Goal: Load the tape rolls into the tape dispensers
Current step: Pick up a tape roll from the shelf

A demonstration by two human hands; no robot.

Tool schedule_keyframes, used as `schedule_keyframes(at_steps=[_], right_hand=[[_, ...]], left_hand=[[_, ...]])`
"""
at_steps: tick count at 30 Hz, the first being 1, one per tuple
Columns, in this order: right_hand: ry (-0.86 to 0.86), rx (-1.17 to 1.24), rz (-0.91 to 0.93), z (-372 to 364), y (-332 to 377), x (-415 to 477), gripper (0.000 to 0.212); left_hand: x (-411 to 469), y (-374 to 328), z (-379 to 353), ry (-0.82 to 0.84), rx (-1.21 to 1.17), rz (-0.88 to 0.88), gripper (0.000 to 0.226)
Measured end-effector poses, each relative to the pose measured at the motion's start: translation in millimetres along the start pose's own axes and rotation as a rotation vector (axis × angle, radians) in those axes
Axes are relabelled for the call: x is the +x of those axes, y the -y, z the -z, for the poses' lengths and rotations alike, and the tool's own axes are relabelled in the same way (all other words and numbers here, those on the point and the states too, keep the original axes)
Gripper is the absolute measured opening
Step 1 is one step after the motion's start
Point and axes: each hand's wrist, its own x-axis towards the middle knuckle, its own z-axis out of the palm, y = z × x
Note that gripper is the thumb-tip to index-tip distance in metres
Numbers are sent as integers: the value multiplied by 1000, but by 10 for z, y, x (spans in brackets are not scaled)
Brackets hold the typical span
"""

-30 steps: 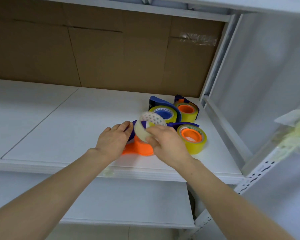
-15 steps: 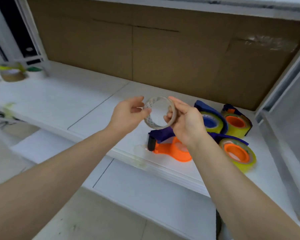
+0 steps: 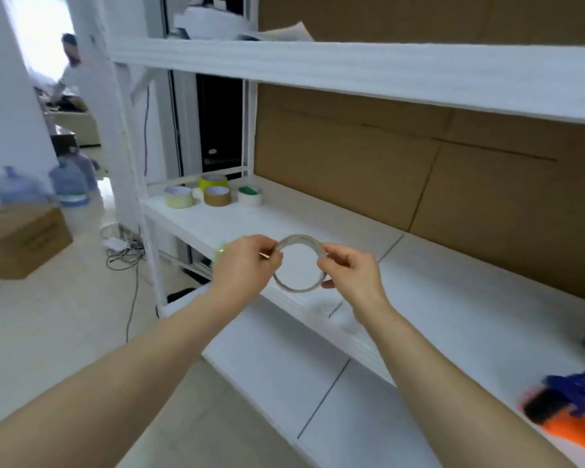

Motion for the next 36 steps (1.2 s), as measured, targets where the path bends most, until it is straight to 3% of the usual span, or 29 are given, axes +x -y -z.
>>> schedule_keyframes(at_steps=[2, 4, 6, 7, 14, 19, 25, 29, 36], right_hand=[[22, 43, -18, -422, 54, 187, 28], [44, 67, -63, -765, 110, 358, 27], [75, 72, -106, -1059, 149, 523, 24], [94, 68, -116, -1190, 160, 615, 22], [270, -42, -112, -1872, 135, 1478, 13], [260, -20, -55, -2387, 55, 2502, 13], [191, -176, -1, -2922, -30, 3803, 29], [223, -488, 102, -3333, -163, 4483, 19], [388, -1058, 20, -3883, -449, 5204, 36]], left_hand=[[136, 289, 228, 49, -45, -18, 34], [266, 532, 400, 158, -43, -11, 73], [421, 753, 521, 248, 98, -40, 107], [512, 862, 565, 244, 172, -63, 114], [1395, 1510, 682, 67, 154, 26, 89], [2324, 1952, 850, 12, 129, 94, 63], [3352, 2353, 1055, -6, 176, 173, 74], [3901, 2748, 1080, 23, 181, 204, 81], [4800, 3142, 902, 116, 154, 149, 86]])
